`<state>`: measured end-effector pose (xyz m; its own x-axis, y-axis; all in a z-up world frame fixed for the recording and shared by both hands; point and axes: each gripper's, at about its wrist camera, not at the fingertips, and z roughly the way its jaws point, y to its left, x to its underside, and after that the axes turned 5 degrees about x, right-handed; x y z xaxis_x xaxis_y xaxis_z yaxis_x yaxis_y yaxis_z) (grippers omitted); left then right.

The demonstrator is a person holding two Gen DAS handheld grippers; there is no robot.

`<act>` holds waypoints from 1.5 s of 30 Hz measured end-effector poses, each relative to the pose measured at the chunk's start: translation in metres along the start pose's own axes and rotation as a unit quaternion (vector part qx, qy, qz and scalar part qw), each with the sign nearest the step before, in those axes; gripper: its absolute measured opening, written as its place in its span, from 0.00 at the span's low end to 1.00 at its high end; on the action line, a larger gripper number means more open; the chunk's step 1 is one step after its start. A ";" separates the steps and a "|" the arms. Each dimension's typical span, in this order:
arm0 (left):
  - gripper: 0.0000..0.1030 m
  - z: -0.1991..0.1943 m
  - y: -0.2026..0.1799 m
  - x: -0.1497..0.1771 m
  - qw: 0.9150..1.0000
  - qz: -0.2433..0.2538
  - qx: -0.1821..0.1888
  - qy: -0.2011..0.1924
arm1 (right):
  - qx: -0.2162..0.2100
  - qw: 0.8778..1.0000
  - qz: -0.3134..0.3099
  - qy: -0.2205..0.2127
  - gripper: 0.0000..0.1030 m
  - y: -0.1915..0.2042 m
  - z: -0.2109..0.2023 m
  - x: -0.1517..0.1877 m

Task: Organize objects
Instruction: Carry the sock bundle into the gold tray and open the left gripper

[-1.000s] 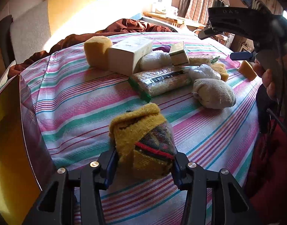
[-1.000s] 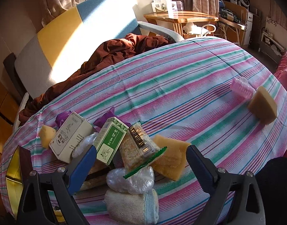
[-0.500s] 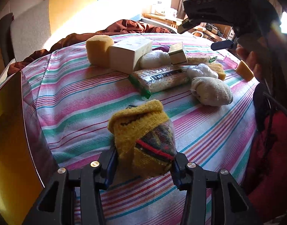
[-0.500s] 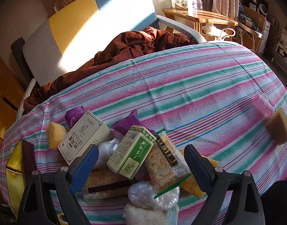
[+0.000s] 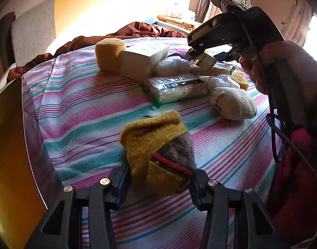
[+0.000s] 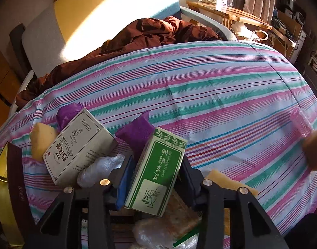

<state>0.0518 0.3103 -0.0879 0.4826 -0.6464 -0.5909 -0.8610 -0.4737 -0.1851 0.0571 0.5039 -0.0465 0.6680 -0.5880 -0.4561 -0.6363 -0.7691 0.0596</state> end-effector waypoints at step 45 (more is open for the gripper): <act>0.46 -0.171 0.202 0.104 0.928 -0.238 -0.285 -0.030 | 0.025 0.998 -0.023 -0.046 0.29 -0.001 -0.010 0.002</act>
<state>-0.0445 0.0450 -0.0528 0.7628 -0.2561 -0.5938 -0.3194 -0.9476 -0.0016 0.0627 0.5014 -0.0385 0.6610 -0.5248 -0.5364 -0.6257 -0.7800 -0.0078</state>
